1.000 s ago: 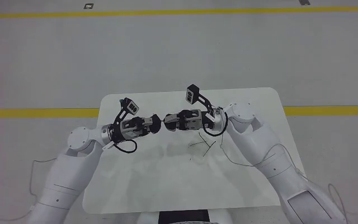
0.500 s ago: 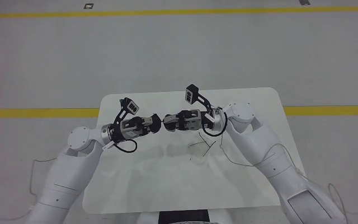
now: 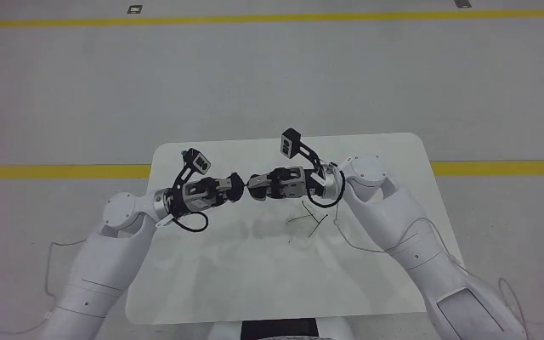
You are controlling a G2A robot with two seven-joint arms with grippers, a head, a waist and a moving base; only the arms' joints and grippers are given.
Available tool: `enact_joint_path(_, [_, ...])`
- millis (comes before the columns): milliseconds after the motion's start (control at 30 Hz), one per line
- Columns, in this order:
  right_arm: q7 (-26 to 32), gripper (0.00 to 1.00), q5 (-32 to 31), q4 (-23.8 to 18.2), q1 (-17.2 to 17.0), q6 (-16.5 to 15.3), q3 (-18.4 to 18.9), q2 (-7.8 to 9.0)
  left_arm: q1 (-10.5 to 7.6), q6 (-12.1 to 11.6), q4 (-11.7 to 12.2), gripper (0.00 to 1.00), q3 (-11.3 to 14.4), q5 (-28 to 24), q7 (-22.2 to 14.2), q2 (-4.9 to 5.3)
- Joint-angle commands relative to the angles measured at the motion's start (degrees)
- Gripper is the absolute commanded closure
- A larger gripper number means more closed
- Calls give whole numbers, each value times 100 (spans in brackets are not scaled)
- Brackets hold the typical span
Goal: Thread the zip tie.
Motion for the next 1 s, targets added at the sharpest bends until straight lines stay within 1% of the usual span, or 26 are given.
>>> enact_joint_path(0, [-30,0,14,-3,-7,-3,21,2,4,-10,2,100,-5,-5,-10,4])
enact_joint_path(200, [-37,0,-64,-9,-26,-10,184,50,40,-39,11,100,-46,-9,-53,22])
enact_joint_path(333, [-18,0,-165,1,-66,18,372,110,84,-91,13,100,-112,-36,-97,39])
enact_joint_path(500, [49,0,-491,43,-140,120,684,232,162,-183,55,100,-218,-80,-256,68])
enact_joint_path(567, [67,0,-697,102,-163,201,818,290,169,-151,20,100,-238,-89,-328,78])
enact_joint_path(867, [67,0,-697,102,-163,201,818,290,171,-152,20,100,-232,-71,-292,77])
enact_joint_path(900, [67,0,-697,102,-163,201,818,290,181,-179,42,100,-204,-2,-178,73])
enact_joint_path(933, [67,0,-697,102,-163,201,818,290,195,-243,154,100,-178,-42,-73,61])
enact_joint_path(967, [67,0,-697,102,-163,201,818,290,198,-285,257,100,-165,-106,-59,54])
